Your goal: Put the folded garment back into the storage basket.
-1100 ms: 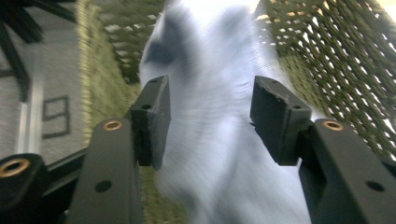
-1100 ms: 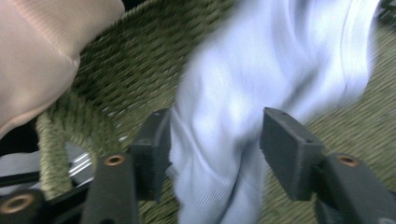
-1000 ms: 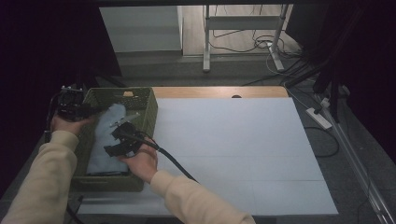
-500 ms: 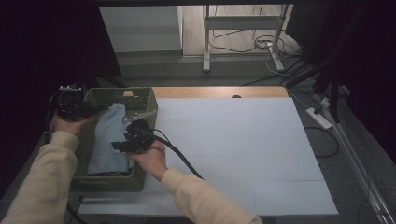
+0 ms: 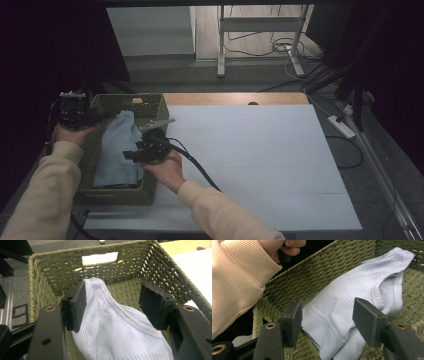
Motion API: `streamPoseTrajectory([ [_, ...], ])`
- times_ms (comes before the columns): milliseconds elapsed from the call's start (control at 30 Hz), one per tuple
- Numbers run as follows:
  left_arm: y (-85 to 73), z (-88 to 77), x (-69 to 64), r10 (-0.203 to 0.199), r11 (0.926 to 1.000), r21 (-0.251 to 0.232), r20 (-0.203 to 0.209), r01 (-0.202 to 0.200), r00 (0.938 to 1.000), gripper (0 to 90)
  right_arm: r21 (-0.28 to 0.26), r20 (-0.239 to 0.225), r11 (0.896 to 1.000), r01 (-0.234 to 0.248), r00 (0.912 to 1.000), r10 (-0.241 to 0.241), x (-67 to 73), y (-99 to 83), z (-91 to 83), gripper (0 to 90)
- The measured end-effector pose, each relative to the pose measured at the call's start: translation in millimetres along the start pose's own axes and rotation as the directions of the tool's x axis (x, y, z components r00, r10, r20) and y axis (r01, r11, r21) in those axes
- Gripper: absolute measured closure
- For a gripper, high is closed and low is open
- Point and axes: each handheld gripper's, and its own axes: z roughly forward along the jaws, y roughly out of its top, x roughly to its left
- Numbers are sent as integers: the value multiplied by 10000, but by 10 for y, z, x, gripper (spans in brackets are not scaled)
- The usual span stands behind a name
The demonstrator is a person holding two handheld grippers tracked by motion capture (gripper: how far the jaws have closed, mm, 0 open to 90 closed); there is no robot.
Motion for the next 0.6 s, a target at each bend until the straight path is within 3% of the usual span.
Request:
streamPoseTrajectory([
  [300,-28,-66,-41,-22,9998,-177,256,27,9997,392,-103,-174,9999,92,9998,-94,-25,-1,-75,410],
  [600,-83,-218,-181,81,9987,-503,538,-54,9985,397,-479,-63,9987,161,9998,-164,-135,-49,-347,410],
])
